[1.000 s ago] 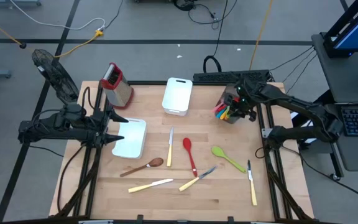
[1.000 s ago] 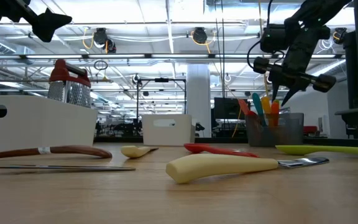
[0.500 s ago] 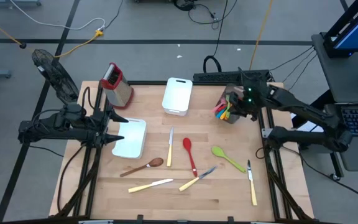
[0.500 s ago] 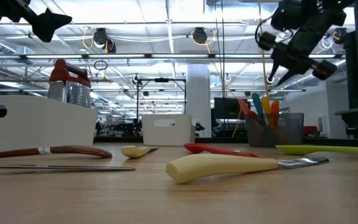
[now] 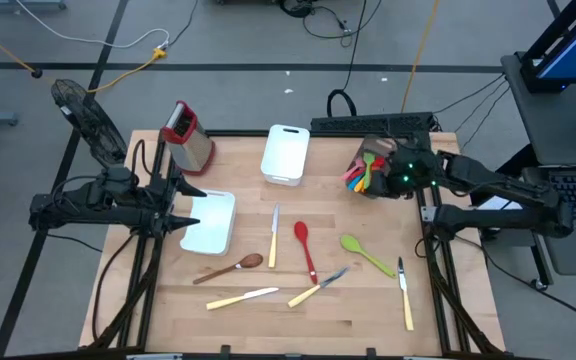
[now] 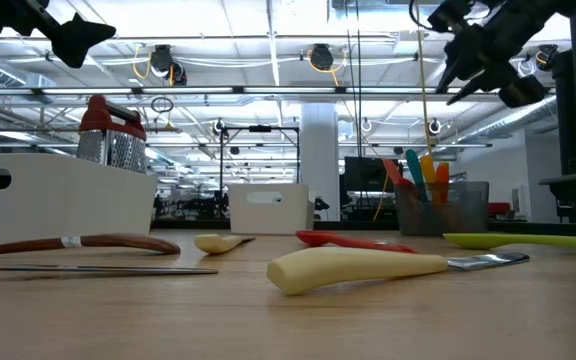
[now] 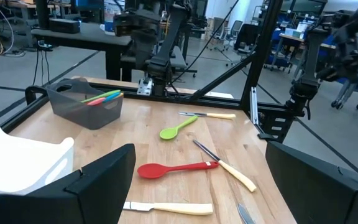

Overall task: Pick & Place Kitchen Items
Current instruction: Put the light green serving spoon into the top white bin

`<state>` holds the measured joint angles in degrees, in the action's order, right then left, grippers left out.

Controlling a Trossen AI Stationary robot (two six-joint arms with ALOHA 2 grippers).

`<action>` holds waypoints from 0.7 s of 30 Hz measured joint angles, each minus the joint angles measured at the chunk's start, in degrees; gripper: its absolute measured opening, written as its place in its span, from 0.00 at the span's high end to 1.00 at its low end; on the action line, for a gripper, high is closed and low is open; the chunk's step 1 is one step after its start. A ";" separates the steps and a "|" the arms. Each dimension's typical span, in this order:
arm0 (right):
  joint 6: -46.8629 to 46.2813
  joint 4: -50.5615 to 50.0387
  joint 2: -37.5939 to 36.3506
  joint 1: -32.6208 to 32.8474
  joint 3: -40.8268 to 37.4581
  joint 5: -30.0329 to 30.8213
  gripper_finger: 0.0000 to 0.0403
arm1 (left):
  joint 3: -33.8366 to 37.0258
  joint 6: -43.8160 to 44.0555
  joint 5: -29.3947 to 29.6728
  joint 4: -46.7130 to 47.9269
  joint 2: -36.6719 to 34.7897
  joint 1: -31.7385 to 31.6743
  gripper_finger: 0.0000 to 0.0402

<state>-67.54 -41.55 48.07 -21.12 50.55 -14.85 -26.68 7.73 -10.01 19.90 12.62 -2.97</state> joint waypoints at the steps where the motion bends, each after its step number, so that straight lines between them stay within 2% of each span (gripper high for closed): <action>1: 0.79 0.33 0.02 1.36 0.02 0.00 0.78 | 0.00 -0.02 -0.02 -0.01 0.00 0.00 0.09; 8: 4.80 0.64 1.15 9.03 0.02 0.00 0.78 | 0.00 0.18 0.01 -0.02 0.00 0.00 0.09; 21: 8.65 0.58 1.75 17.86 0.02 -0.17 0.78 | 0.00 0.65 0.01 -1.05 0.00 0.01 0.09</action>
<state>-58.89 -40.97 49.82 -3.26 50.57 -15.03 -26.68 8.38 -10.00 18.85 12.62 -2.96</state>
